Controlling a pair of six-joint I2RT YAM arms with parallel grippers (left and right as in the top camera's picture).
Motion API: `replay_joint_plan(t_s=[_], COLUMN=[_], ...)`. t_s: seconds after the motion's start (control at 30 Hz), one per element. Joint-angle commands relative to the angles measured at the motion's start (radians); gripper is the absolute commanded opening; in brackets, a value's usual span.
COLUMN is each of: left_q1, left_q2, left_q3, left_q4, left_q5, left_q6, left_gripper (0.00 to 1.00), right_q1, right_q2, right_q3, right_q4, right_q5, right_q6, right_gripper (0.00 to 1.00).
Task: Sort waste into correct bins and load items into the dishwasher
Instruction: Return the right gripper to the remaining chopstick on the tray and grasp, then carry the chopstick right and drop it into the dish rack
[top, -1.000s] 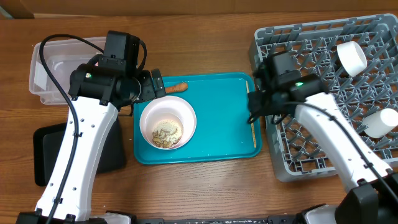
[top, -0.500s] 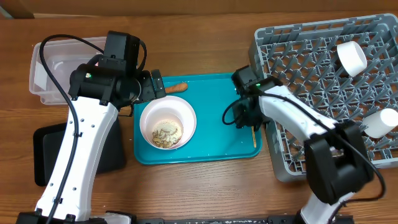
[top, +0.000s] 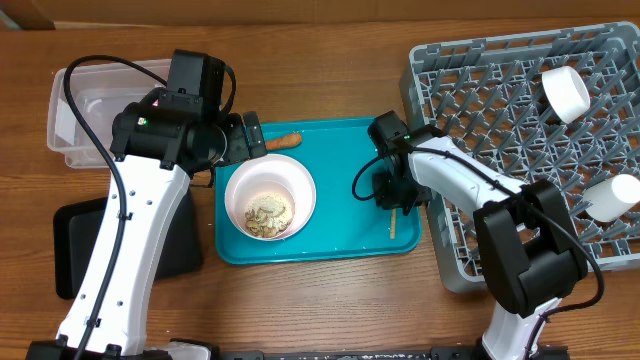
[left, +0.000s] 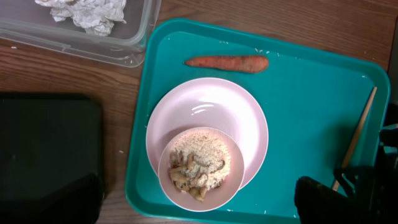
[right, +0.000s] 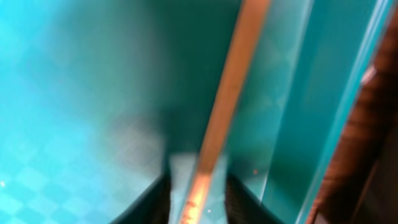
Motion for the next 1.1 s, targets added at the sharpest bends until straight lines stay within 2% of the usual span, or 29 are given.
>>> replay_joint_plan(t_s=[0.0,0.17,0.4,0.53,0.7,0.87,1.07], left_q1=[0.0,0.0,0.0,0.0,0.0,0.0,0.0], left_q2=[-0.003,-0.003,-0.003,-0.003,-0.003,-0.003,-0.003], left_q3=[0.008,0.009,0.008,0.008,0.008,0.009,0.008], left_q4=[0.0,0.0,0.0,0.0,0.0,0.001,0.0], left_q5=[-0.009,-0.009,-0.009,-0.009,-0.01,-0.01,-0.01], left_q6=[-0.007,-0.007,-0.007,-0.006,-0.006,-0.007,-0.007], left_gripper=[1.0,1.0,1.0,1.0,1.0,1.0,1.0], right_q1=[-0.004,-0.005,-0.005,-0.006,-0.025,-0.086,-0.182], right_q2=[0.031,0.031,-0.015,-0.116,-0.277,-0.388,-0.389], right_q3=[-0.004,-0.004,0.03,0.08,0.117,0.117,0.076], right_q4=[0.002,0.002,-0.057,-0.105,-0.132,-0.14,-0.139], right_q5=[-0.005,-0.005,-0.004,0.009,0.094,0.245,0.218], right_q6=[0.011,0.036,0.035,0.023,-0.059,-0.074,-0.188], right_gripper=[0.16,0.04,0.04,0.04,0.04,0.04,0.06])
